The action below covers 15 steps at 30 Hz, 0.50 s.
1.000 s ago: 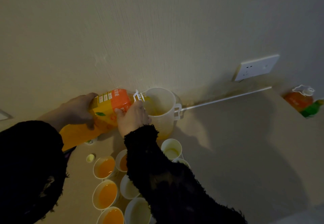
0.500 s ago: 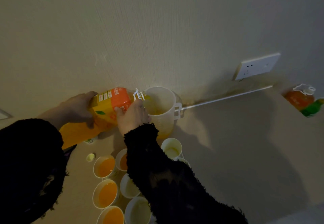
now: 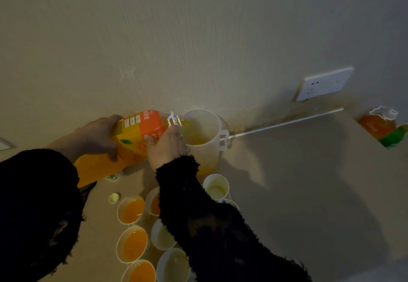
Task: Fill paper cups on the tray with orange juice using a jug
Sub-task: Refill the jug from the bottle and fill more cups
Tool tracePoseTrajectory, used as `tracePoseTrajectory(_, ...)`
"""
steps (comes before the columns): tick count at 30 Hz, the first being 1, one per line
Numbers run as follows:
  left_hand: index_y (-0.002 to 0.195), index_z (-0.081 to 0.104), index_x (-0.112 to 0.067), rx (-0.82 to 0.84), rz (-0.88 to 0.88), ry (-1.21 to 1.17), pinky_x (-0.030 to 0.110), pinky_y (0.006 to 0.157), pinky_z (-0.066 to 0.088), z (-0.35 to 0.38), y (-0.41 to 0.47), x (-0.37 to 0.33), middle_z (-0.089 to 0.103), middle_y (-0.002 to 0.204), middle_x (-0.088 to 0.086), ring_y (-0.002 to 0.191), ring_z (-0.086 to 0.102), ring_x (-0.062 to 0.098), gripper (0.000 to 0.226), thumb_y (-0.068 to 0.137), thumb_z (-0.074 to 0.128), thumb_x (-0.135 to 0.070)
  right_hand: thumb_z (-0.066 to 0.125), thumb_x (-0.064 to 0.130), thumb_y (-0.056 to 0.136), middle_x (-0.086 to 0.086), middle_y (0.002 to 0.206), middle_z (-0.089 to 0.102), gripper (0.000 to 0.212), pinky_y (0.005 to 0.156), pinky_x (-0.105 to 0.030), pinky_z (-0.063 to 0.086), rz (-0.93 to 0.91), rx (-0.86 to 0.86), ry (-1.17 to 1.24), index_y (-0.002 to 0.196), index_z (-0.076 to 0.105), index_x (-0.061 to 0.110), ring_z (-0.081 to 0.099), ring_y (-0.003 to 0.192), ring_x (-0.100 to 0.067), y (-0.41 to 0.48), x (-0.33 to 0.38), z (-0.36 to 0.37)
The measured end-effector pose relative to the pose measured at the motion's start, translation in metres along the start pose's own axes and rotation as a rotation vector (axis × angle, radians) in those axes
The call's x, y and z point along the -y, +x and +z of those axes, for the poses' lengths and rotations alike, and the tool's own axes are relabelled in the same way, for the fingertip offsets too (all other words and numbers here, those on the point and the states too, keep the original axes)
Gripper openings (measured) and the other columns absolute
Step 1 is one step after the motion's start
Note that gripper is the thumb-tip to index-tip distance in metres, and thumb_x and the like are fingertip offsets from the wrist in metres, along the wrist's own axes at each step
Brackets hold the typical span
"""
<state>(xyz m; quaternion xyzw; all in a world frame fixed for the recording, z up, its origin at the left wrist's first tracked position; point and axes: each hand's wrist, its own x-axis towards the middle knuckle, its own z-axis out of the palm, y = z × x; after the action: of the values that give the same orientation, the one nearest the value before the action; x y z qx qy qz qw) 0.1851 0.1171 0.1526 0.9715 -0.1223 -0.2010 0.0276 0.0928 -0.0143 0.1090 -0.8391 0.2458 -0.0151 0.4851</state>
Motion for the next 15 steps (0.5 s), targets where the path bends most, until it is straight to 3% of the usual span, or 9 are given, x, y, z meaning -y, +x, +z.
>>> tracePoseTrajectory(9, 0.144, 0.029, -0.015, -0.013, 0.009, 0.015, 0.046, 0.095, 0.044, -0.0004, 0.0022, 0.0019, 0.048, 0.131, 0.017, 0.116, 0.048, 0.038, 0.125, 0.031, 0.083, -0.023, 0.057, 0.046, 0.09, -0.01, 0.133, 0.05, 0.06, 0.104, -0.048, 0.033, -0.001, 0.005, -0.001, 0.131, 0.035, 0.008, 0.043, 0.126, -0.031, -0.0011, 0.0001, -0.0007)
tracePoseTrajectory(15, 0.141, 0.031, -0.017, -0.007, 0.017, 0.011, 0.046, 0.094, 0.044, -0.0015, 0.0015, 0.002, 0.05, 0.128, 0.016, 0.114, 0.048, 0.037, 0.125, 0.024, 0.074, -0.026, 0.058, 0.046, 0.09, -0.011, 0.132, 0.05, 0.059, 0.105, -0.049, 0.033, 0.01, 0.013, 0.008, 0.13, 0.035, 0.008, 0.044, 0.126, -0.031, -0.0006, 0.0004, -0.0018)
